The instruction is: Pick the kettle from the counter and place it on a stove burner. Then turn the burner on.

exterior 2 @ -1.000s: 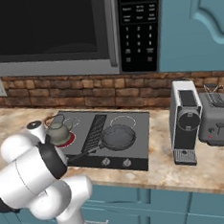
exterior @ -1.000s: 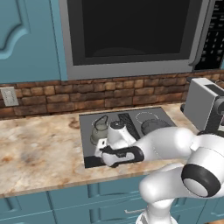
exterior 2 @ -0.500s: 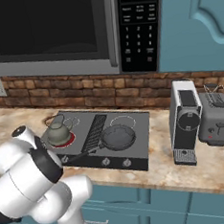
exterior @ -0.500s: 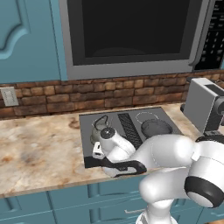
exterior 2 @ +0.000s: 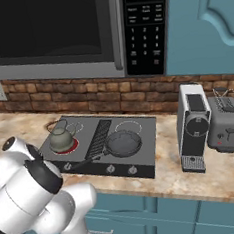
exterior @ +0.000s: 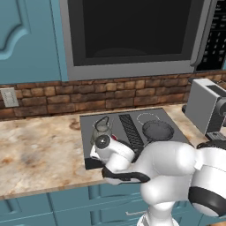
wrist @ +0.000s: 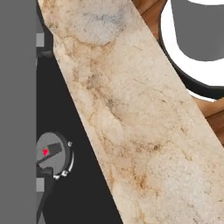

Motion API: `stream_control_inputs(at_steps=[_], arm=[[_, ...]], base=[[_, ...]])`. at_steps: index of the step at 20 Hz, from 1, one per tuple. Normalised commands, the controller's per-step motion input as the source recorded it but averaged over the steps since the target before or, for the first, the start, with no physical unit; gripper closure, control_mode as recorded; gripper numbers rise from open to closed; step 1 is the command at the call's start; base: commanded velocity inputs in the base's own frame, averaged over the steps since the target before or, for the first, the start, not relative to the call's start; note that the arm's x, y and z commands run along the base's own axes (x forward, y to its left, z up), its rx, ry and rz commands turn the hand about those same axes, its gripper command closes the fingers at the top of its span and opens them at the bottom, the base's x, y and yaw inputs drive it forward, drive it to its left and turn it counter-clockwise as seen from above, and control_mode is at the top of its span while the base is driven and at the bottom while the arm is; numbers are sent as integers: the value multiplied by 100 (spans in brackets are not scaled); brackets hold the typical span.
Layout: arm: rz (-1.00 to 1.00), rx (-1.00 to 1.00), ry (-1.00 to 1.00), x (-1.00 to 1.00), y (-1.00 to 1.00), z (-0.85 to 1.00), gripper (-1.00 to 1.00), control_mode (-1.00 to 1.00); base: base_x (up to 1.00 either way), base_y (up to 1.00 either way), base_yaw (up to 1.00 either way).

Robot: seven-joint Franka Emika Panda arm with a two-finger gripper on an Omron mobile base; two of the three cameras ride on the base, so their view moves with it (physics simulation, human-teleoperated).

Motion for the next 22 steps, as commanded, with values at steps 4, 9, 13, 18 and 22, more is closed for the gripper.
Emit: stream_control_inputs(at_steps=[4,9,13,18,22], arm=[[0,0,-32,0,36,96,-100,-100],[0,0,-36,-6,37,100,-100,-100],[0,2,-18,-82,4,100,-100,-100],[2,14,-15,-100,-52,78,-100,-100],[1,26,-33,-100,-100,24,-100,-100]], base=[[0,0,0],[0,0,0],[0,0,0],[0,0,0],[0,0,0]])
